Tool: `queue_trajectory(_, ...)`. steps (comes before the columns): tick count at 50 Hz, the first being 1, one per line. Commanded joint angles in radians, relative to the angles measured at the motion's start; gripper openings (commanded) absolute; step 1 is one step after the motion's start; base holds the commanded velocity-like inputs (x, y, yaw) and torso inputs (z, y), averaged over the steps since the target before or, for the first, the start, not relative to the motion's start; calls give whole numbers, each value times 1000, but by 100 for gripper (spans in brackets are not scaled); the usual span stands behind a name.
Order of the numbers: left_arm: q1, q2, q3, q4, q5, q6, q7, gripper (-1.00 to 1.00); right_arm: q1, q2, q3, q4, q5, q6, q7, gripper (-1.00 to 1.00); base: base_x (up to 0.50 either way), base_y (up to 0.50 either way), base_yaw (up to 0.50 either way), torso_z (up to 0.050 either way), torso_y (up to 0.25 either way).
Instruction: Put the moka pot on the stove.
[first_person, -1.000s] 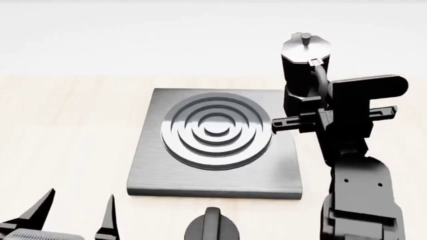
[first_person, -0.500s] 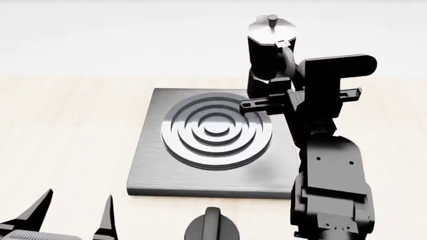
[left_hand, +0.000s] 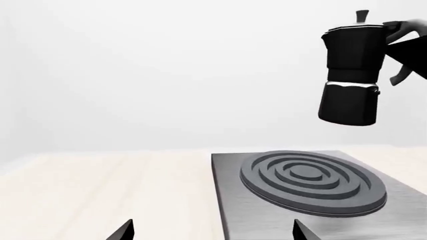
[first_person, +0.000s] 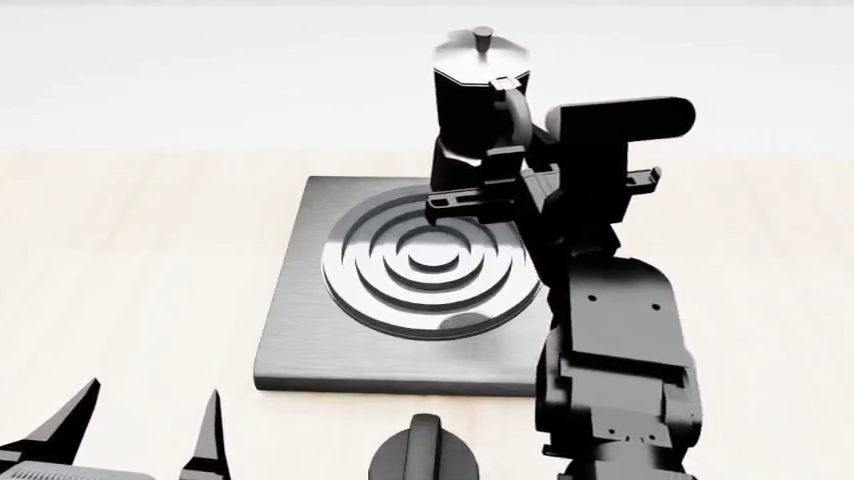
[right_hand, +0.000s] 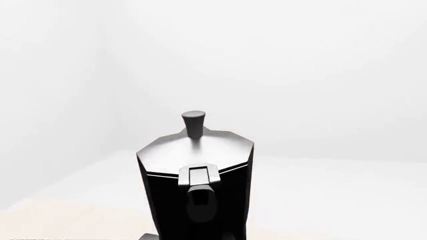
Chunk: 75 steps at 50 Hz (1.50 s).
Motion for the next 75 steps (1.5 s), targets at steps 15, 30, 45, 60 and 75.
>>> queue_trajectory(15,1,-11,0,12,-9,-8,-5,100,4,-18,-150,0,195,67,28,-100,0,0,0,1,1)
queue_trajectory(30,-8,-15,-1,6,-15,-13,-6,100,-17,-18,-223,0,273,77,44,-100,0,0,0,0,1)
queue_trajectory(45,-9,-21,-2,13,-19,-18,-10,100,-24,-19,-254,0,312,86,48,-100,0,0,0,0,1)
queue_trajectory(60,-7,-26,-2,22,-22,-19,-14,100,-35,-18,-215,0,276,101,54,-100,0,0,0,1,1)
queue_trajectory(75,-15,-27,-1,15,-24,-20,-14,100,-45,-18,-199,0,266,108,59,-100,0,0,0,0,1)
